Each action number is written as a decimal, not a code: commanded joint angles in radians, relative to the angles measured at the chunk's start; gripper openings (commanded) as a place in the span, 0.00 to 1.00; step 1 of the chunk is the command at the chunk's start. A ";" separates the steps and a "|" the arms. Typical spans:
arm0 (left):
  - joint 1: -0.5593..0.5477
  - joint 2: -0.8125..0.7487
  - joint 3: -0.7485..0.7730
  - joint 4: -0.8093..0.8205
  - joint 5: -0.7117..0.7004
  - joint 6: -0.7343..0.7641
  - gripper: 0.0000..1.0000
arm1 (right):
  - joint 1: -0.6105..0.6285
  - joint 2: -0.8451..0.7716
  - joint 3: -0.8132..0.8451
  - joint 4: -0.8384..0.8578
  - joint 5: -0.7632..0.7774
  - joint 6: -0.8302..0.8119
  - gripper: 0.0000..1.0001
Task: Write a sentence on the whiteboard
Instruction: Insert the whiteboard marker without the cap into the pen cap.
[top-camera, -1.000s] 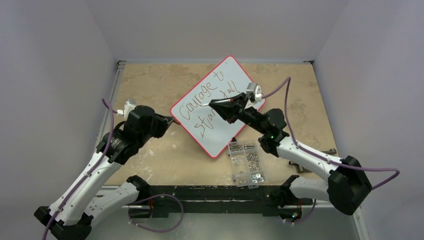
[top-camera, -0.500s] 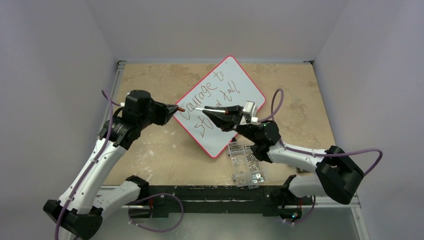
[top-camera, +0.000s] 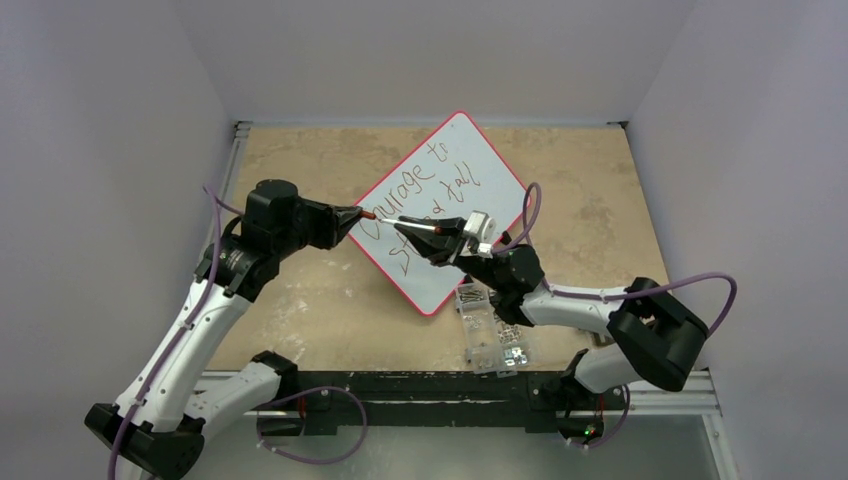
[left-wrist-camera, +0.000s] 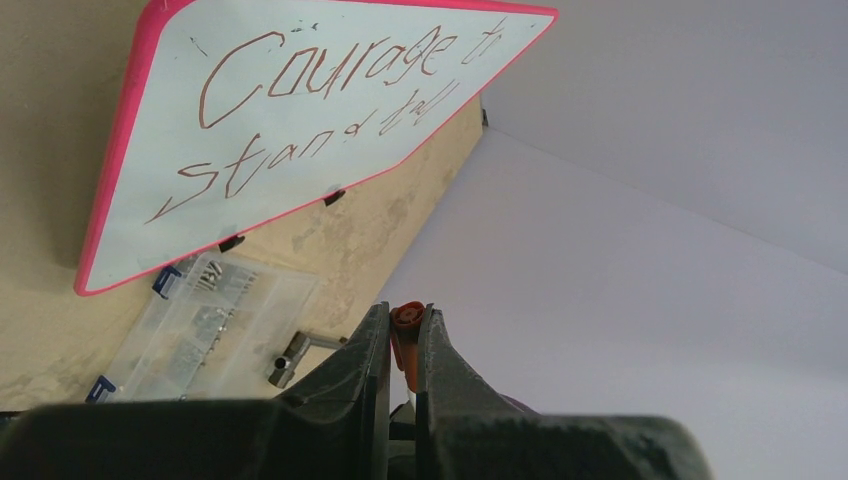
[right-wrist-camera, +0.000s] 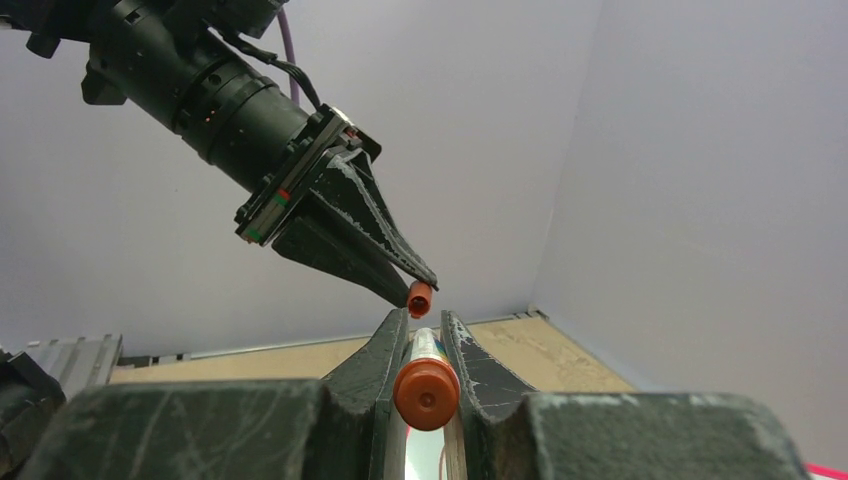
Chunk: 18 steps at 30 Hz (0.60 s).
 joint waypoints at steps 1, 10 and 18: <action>0.006 -0.011 0.013 0.034 0.022 -0.029 0.00 | 0.009 0.001 0.040 0.085 0.036 -0.037 0.00; 0.006 -0.001 0.003 0.029 0.021 -0.044 0.00 | 0.013 -0.003 0.044 0.081 0.040 -0.042 0.00; 0.006 0.008 0.007 0.034 0.035 -0.047 0.00 | 0.016 0.007 0.054 0.081 0.032 -0.042 0.00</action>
